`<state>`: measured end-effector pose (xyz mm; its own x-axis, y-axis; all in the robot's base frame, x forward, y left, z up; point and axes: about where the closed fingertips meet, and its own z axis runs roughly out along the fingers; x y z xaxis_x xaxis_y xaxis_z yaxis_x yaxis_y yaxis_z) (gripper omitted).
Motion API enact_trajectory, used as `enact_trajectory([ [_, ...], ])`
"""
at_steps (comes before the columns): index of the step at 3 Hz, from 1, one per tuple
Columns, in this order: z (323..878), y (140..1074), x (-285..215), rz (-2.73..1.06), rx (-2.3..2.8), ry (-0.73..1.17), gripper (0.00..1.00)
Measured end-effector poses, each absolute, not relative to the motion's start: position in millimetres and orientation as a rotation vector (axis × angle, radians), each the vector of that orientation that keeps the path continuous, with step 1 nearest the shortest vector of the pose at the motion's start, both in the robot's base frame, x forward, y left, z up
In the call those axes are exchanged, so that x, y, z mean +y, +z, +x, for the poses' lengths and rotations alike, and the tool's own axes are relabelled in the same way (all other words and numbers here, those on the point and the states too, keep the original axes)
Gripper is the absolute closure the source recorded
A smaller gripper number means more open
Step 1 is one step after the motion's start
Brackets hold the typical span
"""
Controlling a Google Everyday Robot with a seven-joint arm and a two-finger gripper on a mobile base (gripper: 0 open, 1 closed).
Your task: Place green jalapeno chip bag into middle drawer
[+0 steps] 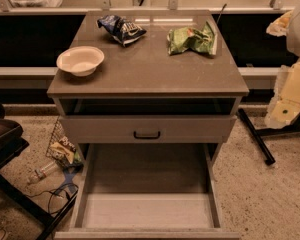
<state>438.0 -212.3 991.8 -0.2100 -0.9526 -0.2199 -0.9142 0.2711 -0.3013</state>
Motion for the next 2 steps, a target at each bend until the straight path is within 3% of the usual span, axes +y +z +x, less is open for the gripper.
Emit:
enact_trajectory([
  [1,438.0,991.8,-212.3,-1.697,2.19,-0.149,0.0],
  [2,489.3,994.4,-205.5,-1.636,2.11,-0.164,0.0],
])
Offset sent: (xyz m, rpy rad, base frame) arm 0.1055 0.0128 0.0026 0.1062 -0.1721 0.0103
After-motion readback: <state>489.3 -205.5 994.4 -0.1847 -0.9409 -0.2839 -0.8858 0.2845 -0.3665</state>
